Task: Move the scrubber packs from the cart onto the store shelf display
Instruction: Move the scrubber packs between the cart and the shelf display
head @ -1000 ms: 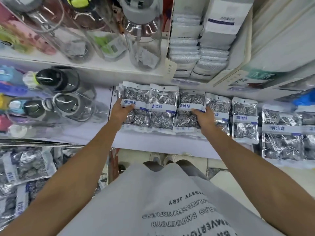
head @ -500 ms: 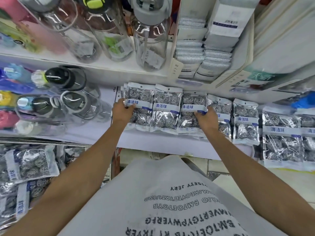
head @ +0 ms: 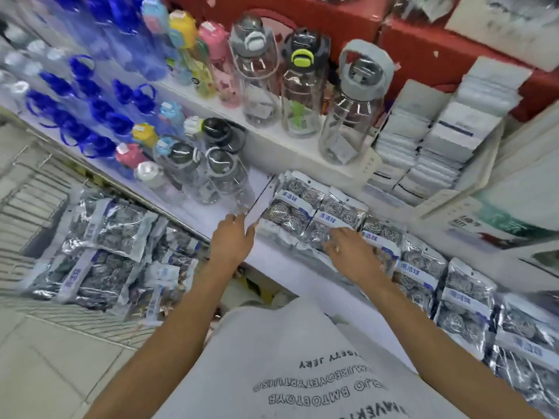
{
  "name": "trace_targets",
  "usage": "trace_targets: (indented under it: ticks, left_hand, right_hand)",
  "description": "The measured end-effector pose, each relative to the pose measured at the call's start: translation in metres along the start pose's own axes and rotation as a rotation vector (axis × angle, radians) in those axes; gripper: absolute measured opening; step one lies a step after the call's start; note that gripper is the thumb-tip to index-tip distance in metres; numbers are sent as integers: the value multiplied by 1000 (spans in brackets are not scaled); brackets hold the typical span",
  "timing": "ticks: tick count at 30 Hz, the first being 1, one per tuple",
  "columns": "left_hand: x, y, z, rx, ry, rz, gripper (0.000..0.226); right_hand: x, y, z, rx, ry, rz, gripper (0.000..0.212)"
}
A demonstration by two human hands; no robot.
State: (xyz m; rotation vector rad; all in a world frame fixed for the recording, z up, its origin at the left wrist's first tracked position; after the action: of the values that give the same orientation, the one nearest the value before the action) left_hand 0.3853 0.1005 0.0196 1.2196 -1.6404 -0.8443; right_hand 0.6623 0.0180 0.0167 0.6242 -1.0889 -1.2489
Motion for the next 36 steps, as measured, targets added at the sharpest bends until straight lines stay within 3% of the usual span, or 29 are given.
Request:
trace_targets:
  ticks: [3,7,15,22,26,29,36]
  left_hand:
    - [42,3,27,22,78,-104,46]
    - [100,-8,70,-28,216,-90,51]
    - [207,-10,122,127,505,-237,46]
    - [240,-19,184,305,732,-265,43]
    - [234,-24,228,487,823,-284,47]
    - [219,-26,257,653,895,-304,44]
    - [175,-48,314,912,1038,-216,47]
  right_hand:
    - [0,-3,39,60,176,28,48]
    - [2,-22,81,109,366,45,49]
    - [23,-69,150,130,519,198,54]
    - [20,-118,212,169,601,337,34]
    - [4,-148,251,151,528,426,29]
    - [-18,-171,276,135,380,484,43]
    - [-82,-226,325,76,185,524,43]
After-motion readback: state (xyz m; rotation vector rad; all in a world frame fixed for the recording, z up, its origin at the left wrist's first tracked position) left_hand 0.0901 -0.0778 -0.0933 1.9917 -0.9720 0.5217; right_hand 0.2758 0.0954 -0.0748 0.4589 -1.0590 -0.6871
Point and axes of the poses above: each hand's wrist, its own x-axis away from the middle knuckle, its own y-axis out of the back of the hand, z = x × y, the point moved 4 cm from there along -x, towards the middle knuckle
